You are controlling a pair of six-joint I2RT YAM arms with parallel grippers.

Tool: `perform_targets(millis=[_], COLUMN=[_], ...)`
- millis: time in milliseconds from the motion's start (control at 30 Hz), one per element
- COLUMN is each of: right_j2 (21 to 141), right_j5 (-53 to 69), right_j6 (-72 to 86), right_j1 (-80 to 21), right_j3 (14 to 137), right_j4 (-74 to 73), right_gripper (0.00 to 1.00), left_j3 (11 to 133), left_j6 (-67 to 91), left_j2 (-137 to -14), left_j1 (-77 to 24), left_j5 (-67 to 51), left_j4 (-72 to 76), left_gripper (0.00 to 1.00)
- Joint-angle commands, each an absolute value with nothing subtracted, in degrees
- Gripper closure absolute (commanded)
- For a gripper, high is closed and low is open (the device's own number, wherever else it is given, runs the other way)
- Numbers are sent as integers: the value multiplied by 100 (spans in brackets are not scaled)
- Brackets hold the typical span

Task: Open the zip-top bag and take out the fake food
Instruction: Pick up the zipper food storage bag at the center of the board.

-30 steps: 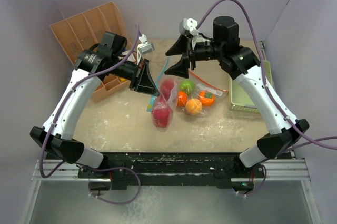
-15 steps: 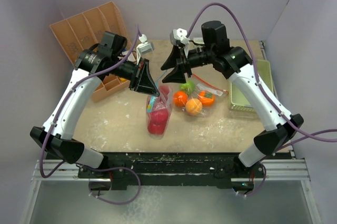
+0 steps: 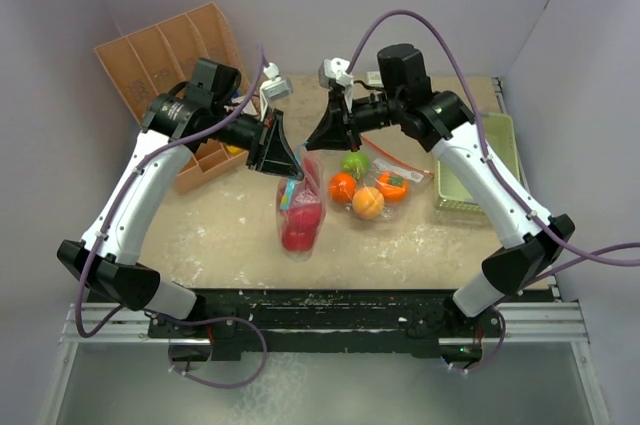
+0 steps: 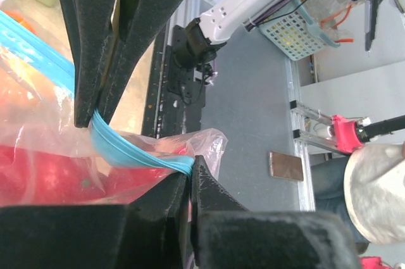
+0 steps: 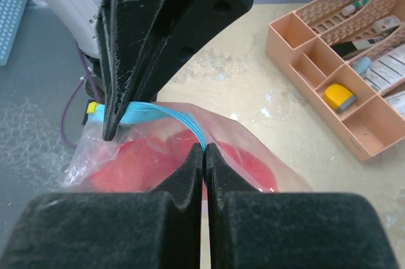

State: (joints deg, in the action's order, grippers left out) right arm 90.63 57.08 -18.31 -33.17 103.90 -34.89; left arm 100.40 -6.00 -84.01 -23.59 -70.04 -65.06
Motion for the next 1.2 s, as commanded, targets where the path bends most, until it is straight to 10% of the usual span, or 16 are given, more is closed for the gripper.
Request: perform_targets(millis=[0, 133, 333, 567, 800, 1167], right_j2=[8892, 8699, 8515, 8403, 8532, 8237], right_j5=[5129, 3772, 3304, 3463, 3848, 4701], right_j6=[-1128, -90, 257, 769, 1487, 2068], right_j1=[-3320, -3299, -3291, -3086, -2831, -2742], right_j3=[10401, 10405, 10461, 10796, 11145, 10521], right_j4=[-2840, -2310, -2319, -2173, -2096, -1265], right_gripper=[100, 100, 100, 100, 100, 100], left_j3=[10019, 9499, 8840, 8034, 7664, 7609], left_j6=[-401, 523, 1509, 1867, 2279, 2610], left_j2=[-8235, -7965, -7524, -6718, -6498, -6390], left_j1=[-2334, -2325, -2322, -2320, -2254, -2160], left_j5=[-6521, -4999, -3100, -1287, -1978, -2797], left_j4=[-6044, -4907, -3378, -2285, -1412, -560], left_gripper=[80, 28, 1, 1, 1, 64])
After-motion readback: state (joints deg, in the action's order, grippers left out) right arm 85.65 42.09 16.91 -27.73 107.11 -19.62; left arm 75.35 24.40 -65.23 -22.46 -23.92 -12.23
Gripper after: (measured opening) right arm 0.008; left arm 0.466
